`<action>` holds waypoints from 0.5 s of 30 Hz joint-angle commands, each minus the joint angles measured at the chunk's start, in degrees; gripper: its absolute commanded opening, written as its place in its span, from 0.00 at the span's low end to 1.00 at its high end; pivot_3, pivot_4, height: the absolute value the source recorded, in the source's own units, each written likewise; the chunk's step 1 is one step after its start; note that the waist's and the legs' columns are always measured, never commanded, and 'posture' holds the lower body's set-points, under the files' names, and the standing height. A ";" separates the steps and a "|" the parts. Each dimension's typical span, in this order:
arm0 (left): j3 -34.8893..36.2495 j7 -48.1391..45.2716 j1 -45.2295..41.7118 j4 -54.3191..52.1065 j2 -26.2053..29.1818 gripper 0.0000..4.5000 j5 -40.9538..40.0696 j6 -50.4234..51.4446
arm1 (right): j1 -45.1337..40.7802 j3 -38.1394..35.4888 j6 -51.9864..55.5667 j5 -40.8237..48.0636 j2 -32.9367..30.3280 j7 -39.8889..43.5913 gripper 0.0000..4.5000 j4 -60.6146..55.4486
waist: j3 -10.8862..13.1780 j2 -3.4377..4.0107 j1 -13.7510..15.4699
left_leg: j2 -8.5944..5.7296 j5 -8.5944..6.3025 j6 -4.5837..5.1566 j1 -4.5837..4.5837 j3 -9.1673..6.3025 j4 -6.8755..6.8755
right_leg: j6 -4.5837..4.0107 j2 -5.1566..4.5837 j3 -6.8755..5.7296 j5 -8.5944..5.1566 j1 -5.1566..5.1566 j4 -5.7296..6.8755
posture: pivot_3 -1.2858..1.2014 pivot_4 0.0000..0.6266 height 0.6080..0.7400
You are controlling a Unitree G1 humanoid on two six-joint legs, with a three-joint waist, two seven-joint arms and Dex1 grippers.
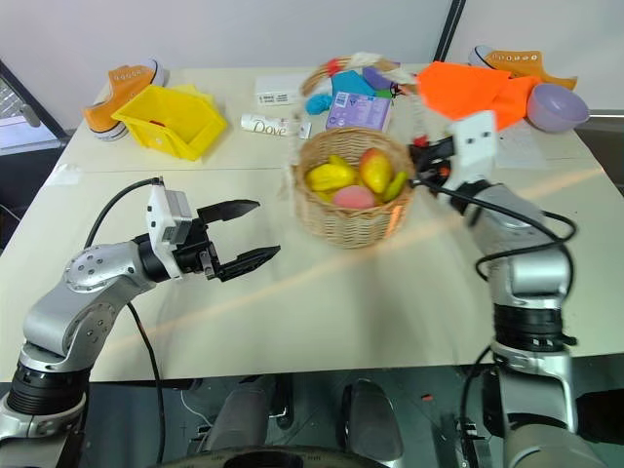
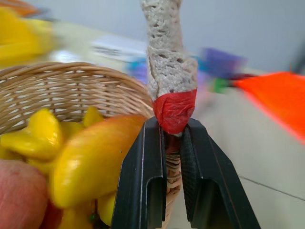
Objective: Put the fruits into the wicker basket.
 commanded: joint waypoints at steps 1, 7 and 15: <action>-0.28 -1.16 -1.31 -0.38 0.05 1.00 0.26 -1.36 | 1.62 -10.31 -1.50 -1.64 -4.90 -3.54 0.01 0.03 | 0.00 0.00 0.27 | 0.00 0.00 0.00 0.00 0.01 0.00 | 0.00 0.00 0.00 0.00 0.00 0.00 | 0.52 0.24 0.87; -1.97 -2.77 -3.55 2.31 -1.06 1.00 0.88 -2.14 | 3.78 -17.39 -4.83 -2.71 -8.10 -6.04 0.01 9.96 | -0.01 0.02 -0.12 | 0.04 0.00 0.00 0.07 0.15 -0.02 | 0.00 0.04 0.09 0.00 0.00 -0.02 | 0.52 0.24 0.87; -2.34 -3.22 -4.44 3.75 -1.58 1.00 2.08 -2.81 | 6.21 -19.56 -10.20 -1.05 -7.33 -5.76 0.42 14.56 | -0.06 0.17 -0.99 | 0.08 0.03 -0.01 0.11 0.35 -0.04 | 0.01 0.08 0.35 -0.01 -0.22 0.27 | 0.52 0.24 0.87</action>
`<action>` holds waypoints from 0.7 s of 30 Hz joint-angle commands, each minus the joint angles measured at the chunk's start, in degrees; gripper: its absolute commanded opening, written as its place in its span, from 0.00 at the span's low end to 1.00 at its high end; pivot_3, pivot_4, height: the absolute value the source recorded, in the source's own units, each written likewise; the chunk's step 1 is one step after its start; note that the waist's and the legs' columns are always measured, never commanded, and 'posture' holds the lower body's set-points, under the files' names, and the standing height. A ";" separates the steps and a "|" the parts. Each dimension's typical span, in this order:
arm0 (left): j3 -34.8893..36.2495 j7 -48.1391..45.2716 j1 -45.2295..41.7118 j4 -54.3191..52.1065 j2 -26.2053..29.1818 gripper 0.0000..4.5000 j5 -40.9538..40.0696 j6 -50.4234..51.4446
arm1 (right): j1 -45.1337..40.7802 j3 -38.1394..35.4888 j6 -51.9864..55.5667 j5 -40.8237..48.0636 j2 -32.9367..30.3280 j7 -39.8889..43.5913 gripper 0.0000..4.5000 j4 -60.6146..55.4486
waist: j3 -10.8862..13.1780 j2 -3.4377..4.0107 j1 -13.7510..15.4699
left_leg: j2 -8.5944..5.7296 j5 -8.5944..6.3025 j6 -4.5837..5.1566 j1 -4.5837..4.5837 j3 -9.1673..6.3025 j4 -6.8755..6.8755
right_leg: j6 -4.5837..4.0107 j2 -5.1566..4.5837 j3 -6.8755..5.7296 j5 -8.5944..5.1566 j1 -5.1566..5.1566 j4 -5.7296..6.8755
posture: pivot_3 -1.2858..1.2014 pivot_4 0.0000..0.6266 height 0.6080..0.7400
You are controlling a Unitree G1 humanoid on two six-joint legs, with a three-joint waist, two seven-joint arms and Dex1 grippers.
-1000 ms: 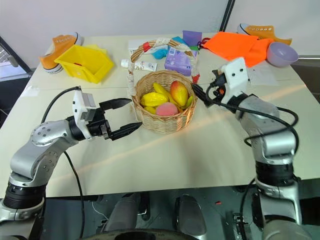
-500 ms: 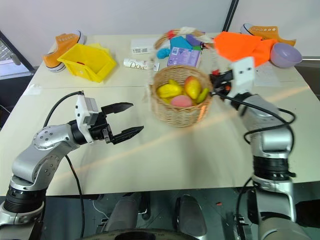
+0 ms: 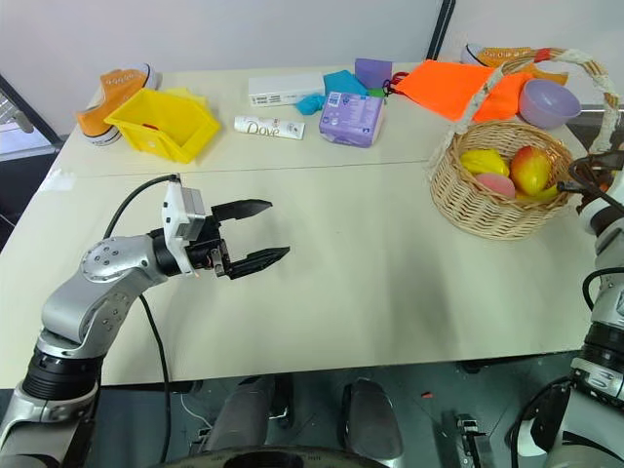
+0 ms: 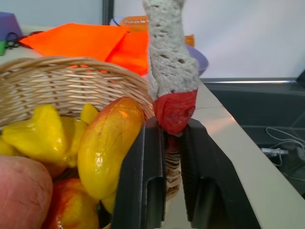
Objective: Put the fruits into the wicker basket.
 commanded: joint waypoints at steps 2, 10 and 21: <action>1.17 0.31 0.35 -0.21 0.23 1.00 0.77 -1.27 | 3.39 -4.19 -0.92 2.29 -0.30 -0.07 0.68 -7.62 | 0.00 0.00 0.16 | 0.00 0.00 0.00 -0.01 0.00 0.01 | 0.01 0.00 0.00 0.00 0.01 0.00 | 0.52 0.24 0.87; 5.48 4.85 5.84 6.05 -0.76 1.00 3.86 -3.93 | 27.41 -9.98 -2.49 8.63 4.85 10.16 0.77 -23.45 | -0.04 0.04 1.41 | -0.01 -0.19 0.30 -0.01 -0.02 0.02 | 0.05 -0.03 0.04 -0.03 0.04 -0.03 | 0.52 0.24 0.87; 11.76 10.24 15.07 17.78 -1.75 1.00 10.61 -14.86 | 32.60 8.19 -2.37 13.22 7.51 21.48 0.77 -36.30 | -0.09 0.05 0.08 | 0.10 -0.28 0.39 0.06 0.02 0.00 | 0.03 -0.01 0.20 -0.03 -0.04 -0.02 | 0.52 0.24 0.87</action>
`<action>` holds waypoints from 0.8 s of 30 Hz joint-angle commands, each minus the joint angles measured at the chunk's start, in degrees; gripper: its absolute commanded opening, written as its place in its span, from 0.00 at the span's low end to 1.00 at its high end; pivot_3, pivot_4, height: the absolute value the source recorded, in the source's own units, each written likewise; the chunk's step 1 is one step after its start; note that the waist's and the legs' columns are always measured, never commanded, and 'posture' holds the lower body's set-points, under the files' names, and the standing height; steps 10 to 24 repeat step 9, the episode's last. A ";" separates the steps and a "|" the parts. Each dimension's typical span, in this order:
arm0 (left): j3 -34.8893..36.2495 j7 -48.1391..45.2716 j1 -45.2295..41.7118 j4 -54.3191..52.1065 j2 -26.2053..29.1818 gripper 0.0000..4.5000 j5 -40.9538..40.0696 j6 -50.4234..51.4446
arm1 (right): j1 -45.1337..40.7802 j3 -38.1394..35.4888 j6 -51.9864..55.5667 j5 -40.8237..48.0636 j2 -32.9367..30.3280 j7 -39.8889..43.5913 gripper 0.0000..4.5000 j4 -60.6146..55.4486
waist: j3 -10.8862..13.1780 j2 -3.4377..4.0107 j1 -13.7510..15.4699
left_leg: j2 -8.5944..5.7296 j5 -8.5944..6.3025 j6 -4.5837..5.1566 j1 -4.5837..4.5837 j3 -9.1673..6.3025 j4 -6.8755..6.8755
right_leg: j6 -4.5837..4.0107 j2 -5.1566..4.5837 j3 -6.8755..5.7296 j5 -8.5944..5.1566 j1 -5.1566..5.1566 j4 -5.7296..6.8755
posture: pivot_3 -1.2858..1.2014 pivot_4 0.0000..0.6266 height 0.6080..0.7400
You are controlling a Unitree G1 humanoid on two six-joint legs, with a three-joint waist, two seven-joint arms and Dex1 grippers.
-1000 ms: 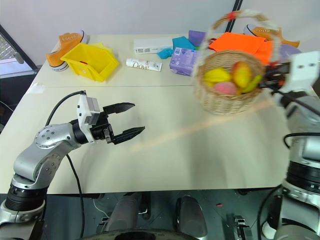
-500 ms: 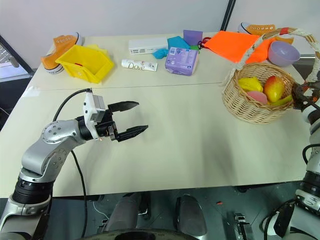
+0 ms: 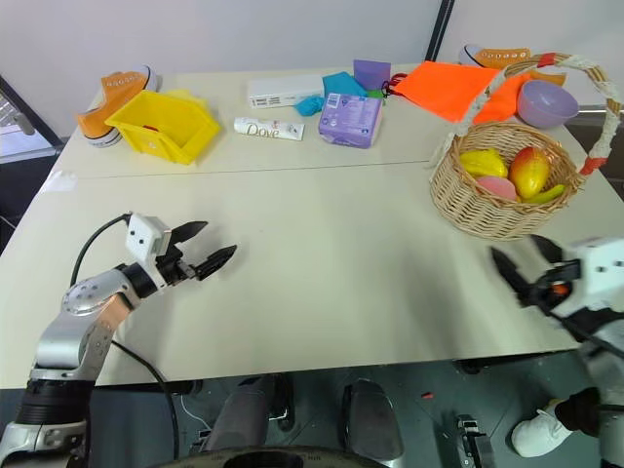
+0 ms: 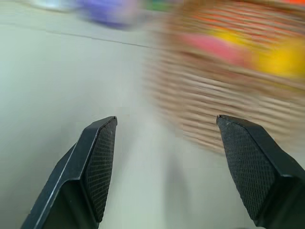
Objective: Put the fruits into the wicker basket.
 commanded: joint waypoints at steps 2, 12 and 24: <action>2.58 0.87 2.58 -0.28 0.12 1.00 1.02 -3.04 | -6.00 9.00 -1.69 -2.77 0.64 0.28 0.77 1.38 | 0.00 0.00 0.06 | -0.02 0.00 0.00 -0.03 0.01 0.01 | 0.00 -0.04 0.00 0.00 -0.02 0.00 | 0.52 0.24 0.87; 4.36 2.96 6.78 -4.03 -0.37 1.00 0.37 -2.35 | -13.49 16.74 -3.56 -4.86 1.63 1.61 0.77 6.88 | 0.00 -0.04 0.33 | -0.05 0.00 0.00 -0.11 0.01 0.00 | -0.01 -0.09 -0.02 0.00 -0.11 0.00 | 0.52 0.24 0.87; 4.36 2.96 6.78 -4.03 -0.37 1.00 0.37 -2.35 | -13.49 16.74 -3.56 -4.86 1.63 1.61 0.77 6.88 | 0.00 -0.04 0.33 | -0.05 0.00 0.00 -0.11 0.01 0.00 | -0.01 -0.09 -0.02 0.00 -0.11 0.00 | 0.52 0.24 0.87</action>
